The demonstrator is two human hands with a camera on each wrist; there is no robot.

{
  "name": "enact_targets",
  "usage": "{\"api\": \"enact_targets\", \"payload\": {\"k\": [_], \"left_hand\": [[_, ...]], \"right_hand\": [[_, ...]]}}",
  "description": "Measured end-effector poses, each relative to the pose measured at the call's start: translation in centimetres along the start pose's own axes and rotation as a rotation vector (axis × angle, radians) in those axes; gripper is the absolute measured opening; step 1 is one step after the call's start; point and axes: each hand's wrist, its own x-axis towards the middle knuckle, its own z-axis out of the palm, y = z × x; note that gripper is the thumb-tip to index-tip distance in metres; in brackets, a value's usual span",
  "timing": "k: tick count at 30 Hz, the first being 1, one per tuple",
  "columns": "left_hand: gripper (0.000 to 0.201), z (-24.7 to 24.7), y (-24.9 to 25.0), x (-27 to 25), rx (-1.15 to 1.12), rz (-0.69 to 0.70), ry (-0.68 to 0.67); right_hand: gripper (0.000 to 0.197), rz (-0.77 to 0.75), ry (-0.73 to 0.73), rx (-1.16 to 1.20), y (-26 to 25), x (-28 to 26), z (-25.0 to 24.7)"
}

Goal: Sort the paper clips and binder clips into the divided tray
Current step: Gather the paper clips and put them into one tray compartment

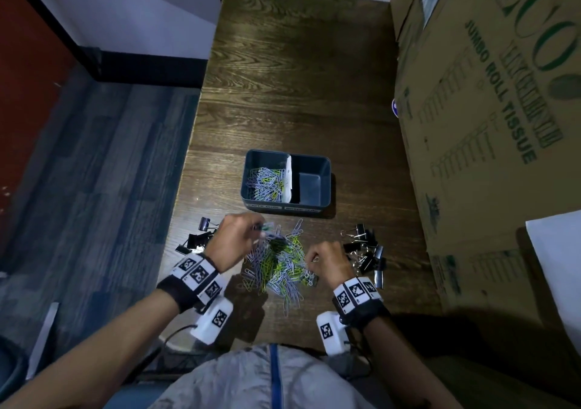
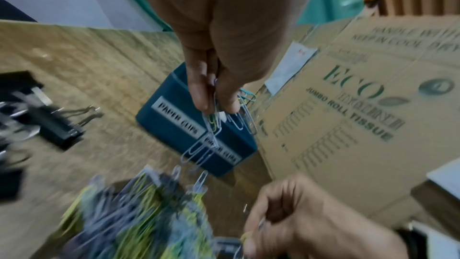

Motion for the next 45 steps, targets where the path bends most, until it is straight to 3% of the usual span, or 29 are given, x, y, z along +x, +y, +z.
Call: {"api": "enact_targets", "payload": {"k": [7, 10, 14, 19, 21, 24, 27, 29, 31, 34, 35, 37, 39, 42, 45], "left_hand": [[0.015, -5.7, 4.6, 5.4, -0.042, 0.003, 0.215], [0.019, -6.2, 4.7, 8.3, -0.072, -0.060, 0.254], [0.038, -5.0, 2.5, 10.0, -0.071, -0.107, 0.184], [0.014, -2.0, -0.9, 7.8, 0.047, -0.226, 0.325], [0.017, -0.4, -1.8, 6.4, 0.097, -0.212, 0.332], [0.016, 1.9, -2.5, 4.4, 0.100, -0.180, 0.186], [0.012, 3.8, -3.5, 2.6, 0.137, -0.180, -0.012], [0.024, 4.9, -4.0, 1.6, 0.197, -0.185, -0.111], [0.043, 5.8, -4.0, 0.9, 0.252, -0.198, -0.188], [0.075, 7.0, -3.9, 0.4, 0.308, -0.182, -0.336], [0.081, 7.3, -3.8, 0.3, 0.339, -0.174, -0.398], [0.086, 7.8, -3.5, 0.1, 0.410, -0.150, -0.498], [0.087, 8.1, -3.1, -0.2, 0.446, -0.100, -0.551], [0.086, 8.3, -2.9, -0.8, 0.437, -0.011, -0.616], [0.088, 8.3, -2.7, -1.5, 0.427, 0.065, -0.620]], "right_hand": [[0.016, -0.128, 0.084, 0.088, -1.4, 0.0, -2.5], [0.020, -0.181, 0.155, 0.099, -2.9, 0.0, -4.1], [0.015, -0.256, 0.186, 0.114, -5.7, 0.4, -6.9], [0.018, -0.303, 0.341, 0.165, -9.5, 2.5, -10.8], [0.016, -0.303, 0.418, 0.184, -10.5, 3.9, -11.3], [0.009, -0.309, 0.438, 0.228, -11.4, 5.6, -11.3], [0.031, -0.310, 0.423, 0.203, -10.8, 6.3, -10.6], [0.026, -0.342, 0.456, 0.183, -9.8, 5.8, -9.4], [0.009, -0.358, 0.443, 0.165, -8.3, 5.1, -7.4], [0.010, -0.226, 0.230, 0.102, -5.3, 4.2, -3.3], [0.016, -0.160, 0.160, 0.062, -4.2, 3.9, -2.1], [0.047, -0.059, 0.033, -0.044, -2.2, 3.4, -0.3], [0.072, -0.021, -0.008, -0.089, -1.0, 3.0, 0.8], [0.087, -0.038, -0.012, -0.131, -0.3, 3.4, 2.3], [0.096, -0.120, -0.104, -0.176, -0.1, 3.8, 3.4]]}}
